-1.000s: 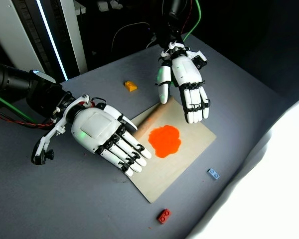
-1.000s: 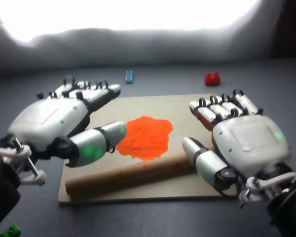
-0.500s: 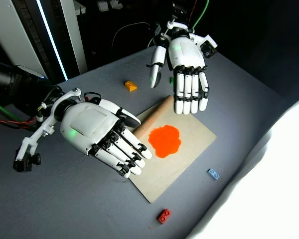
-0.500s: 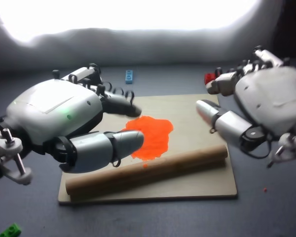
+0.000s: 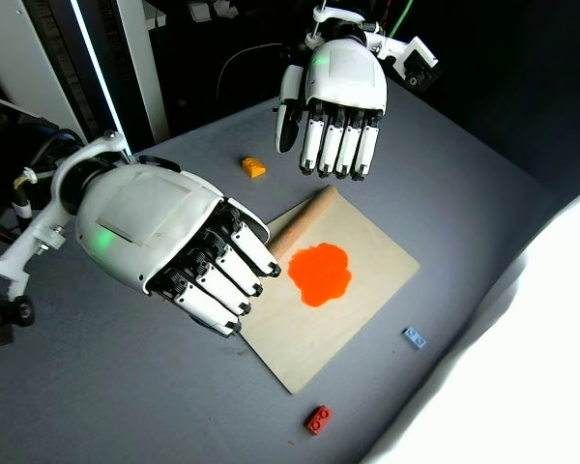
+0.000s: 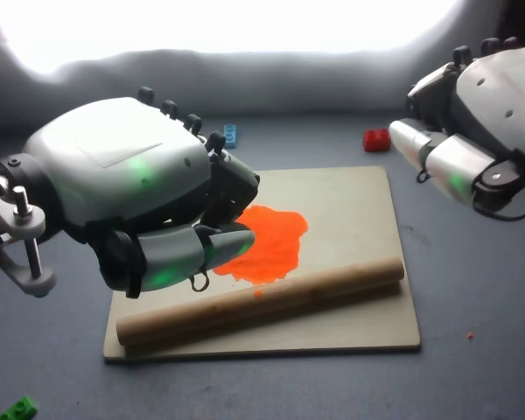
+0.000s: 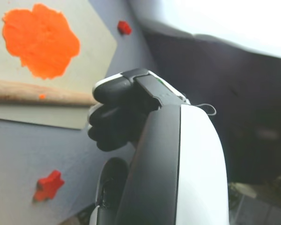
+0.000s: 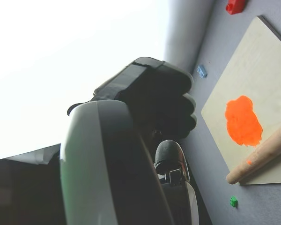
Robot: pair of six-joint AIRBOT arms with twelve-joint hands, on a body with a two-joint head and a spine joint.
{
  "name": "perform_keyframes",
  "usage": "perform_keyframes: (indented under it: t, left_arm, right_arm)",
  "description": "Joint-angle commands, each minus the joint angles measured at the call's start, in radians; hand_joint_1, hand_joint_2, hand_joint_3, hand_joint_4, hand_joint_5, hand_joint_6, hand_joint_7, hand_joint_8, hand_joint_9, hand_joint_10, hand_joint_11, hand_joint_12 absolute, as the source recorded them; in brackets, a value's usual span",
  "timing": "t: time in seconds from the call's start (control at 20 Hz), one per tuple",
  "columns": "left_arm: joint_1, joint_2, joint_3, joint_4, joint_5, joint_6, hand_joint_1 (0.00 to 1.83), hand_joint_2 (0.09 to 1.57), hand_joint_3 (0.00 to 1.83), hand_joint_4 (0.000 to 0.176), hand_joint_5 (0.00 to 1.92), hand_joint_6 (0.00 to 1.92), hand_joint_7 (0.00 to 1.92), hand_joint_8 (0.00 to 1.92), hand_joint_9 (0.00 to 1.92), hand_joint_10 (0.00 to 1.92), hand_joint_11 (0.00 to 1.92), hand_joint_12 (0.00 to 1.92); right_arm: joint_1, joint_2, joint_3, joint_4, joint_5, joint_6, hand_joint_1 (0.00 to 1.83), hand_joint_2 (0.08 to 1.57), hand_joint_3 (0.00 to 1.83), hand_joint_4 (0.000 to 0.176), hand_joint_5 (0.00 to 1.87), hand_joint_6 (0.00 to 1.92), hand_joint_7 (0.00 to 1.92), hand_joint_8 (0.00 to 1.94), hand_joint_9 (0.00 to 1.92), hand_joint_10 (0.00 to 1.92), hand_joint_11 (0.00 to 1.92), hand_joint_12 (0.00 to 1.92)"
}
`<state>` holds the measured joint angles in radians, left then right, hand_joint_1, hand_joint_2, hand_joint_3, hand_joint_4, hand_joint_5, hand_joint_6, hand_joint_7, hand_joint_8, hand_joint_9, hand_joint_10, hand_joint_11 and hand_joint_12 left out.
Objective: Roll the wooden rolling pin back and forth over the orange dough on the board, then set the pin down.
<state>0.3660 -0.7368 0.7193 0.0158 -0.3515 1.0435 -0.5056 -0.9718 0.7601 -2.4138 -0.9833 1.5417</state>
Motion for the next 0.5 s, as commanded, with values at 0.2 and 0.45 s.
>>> perform_keyframes:
  t: [0.2,0.45]
  left_arm:
    - [-0.029,0.011,-0.010,0.007,-0.091,0.001,0.34,1.51,0.00,0.000,0.80,1.78,0.99,1.87,1.02,1.92,0.81,1.92]
    - [-0.044,0.012,-0.014,0.007,-0.091,-0.001,0.27,1.55,0.01,0.000,0.79,1.81,1.01,1.86,1.00,1.92,0.75,1.92]
  right_arm:
    - [0.070,0.072,-0.001,-0.108,0.088,0.054,0.47,1.48,0.01,0.000,0.98,1.75,1.12,1.78,1.14,1.92,1.06,1.92]
    - [0.091,0.132,0.001,-0.139,0.221,0.186,0.48,1.48,0.00,0.000,0.97,1.76,1.10,1.79,1.12,1.92,1.04,1.92]
